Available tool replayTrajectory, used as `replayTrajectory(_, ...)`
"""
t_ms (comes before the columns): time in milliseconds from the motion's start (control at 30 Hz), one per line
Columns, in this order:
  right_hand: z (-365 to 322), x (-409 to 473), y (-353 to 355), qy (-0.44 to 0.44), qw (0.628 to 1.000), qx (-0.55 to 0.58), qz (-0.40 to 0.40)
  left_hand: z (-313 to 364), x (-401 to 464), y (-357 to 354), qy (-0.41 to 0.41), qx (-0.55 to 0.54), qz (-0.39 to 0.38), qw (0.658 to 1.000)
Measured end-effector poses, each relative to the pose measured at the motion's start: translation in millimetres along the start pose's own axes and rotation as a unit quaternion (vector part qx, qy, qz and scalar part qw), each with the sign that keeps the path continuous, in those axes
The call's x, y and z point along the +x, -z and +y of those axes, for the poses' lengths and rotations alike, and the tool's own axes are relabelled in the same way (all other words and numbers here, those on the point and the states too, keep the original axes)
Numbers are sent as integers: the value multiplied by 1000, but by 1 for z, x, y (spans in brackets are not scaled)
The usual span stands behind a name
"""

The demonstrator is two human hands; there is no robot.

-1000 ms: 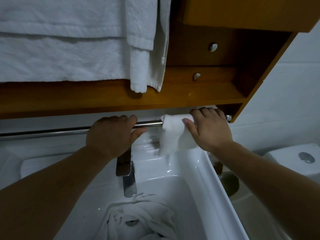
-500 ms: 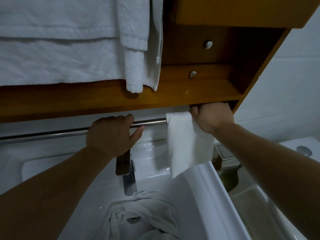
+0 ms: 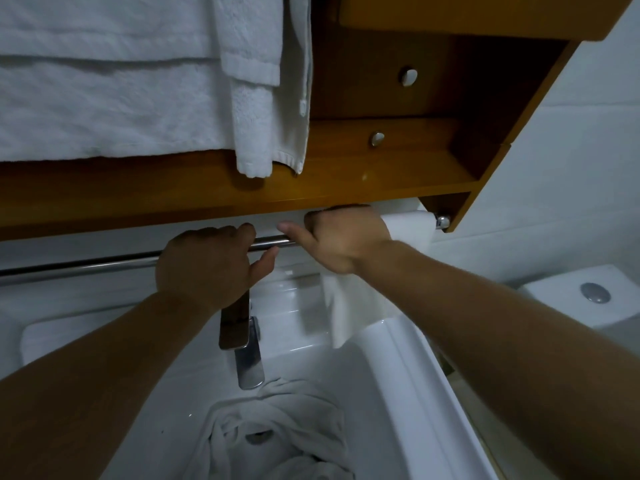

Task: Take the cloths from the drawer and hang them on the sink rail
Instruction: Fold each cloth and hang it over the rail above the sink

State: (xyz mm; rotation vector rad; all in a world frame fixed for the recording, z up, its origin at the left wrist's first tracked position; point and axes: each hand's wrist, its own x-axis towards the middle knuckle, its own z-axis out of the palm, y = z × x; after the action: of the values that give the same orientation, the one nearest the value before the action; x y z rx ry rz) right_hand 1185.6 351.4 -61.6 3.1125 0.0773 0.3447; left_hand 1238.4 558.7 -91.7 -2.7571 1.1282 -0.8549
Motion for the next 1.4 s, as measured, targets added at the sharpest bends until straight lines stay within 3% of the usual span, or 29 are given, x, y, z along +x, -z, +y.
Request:
replayTrajectory(67,1,7,6,4,996,57,-62,0,0,1,-1,-3,-3,1000)
replayTrajectory(133,1,4,9,1,995,88,-45,1,1,4,1,-11,-7,1000)
replayTrajectory(267,6,-25,6,-7,998,-5,58,1,2,7,-3,-21,-10,1000)
replayTrajectory(367,25,-44,3,-49,996,-60,32,1,2,7,-9,-22,-15,1000)
replayTrajectory(567,58,-55,4,-129,990,-56,16,-3,2,8,-25,-42,-30,998)
replayTrajectory(733,54,-53,7,-128,991,-49,-2,-8,1,16,-36,-81,-78,993)
replayTrajectory(867,51,-52,14,-133,990,-41,-8,-4,-1,36,7,-83,-226,971)
replayTrajectory(933,47,-56,13,-137,990,-36,18,2,-12,47,11,-86,-229,970)
replayTrajectory(1033,38,-65,7,-113,986,-36,119,9,-38,60,-11,-115,-131,985)
replayTrajectory(1167,19,-82,-11,-44,972,2,230,22,-88,61,-18,-170,-83,982)
replayTrajectory(1300,-18,-113,-47,53,960,84,261,31,-149,40,33,-179,-139,973)
replayTrajectory(1400,-51,-145,-88,62,970,142,185,31,-189,15,79,-174,-207,959)
